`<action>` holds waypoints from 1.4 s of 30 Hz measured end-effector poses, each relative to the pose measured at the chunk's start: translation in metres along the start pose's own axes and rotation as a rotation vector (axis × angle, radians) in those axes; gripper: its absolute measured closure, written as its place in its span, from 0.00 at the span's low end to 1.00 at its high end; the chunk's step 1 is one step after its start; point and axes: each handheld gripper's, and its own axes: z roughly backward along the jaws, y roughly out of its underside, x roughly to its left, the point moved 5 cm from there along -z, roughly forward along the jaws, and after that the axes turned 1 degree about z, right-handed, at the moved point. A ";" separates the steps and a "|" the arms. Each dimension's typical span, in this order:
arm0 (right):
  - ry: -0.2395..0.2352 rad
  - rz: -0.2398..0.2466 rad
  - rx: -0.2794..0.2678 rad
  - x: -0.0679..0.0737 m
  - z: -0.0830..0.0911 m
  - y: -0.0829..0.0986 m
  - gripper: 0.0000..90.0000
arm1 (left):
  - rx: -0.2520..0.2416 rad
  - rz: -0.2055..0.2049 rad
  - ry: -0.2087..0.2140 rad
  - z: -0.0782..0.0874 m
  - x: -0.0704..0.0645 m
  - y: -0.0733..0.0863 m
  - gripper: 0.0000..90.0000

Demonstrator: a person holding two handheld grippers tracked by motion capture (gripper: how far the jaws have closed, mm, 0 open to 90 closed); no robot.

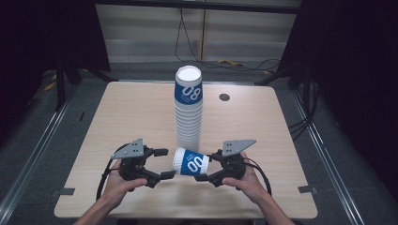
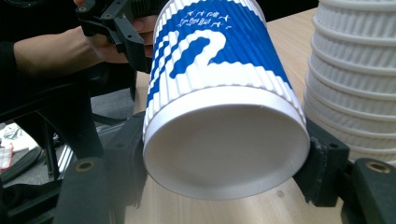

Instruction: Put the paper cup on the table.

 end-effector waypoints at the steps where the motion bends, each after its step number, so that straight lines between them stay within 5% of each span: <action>1: -0.003 0.001 0.000 0.000 0.000 0.000 0.33 | 0.001 -0.005 0.002 -0.001 0.000 0.000 0.17; 24: -0.031 0.044 -0.049 0.011 -0.002 -0.008 0.34 | -0.004 -0.012 0.053 -0.020 -0.006 -0.013 0.03; 42: -0.042 0.044 -0.023 0.013 -0.009 -0.005 0.33 | -0.006 0.008 0.117 -0.028 -0.008 -0.008 0.09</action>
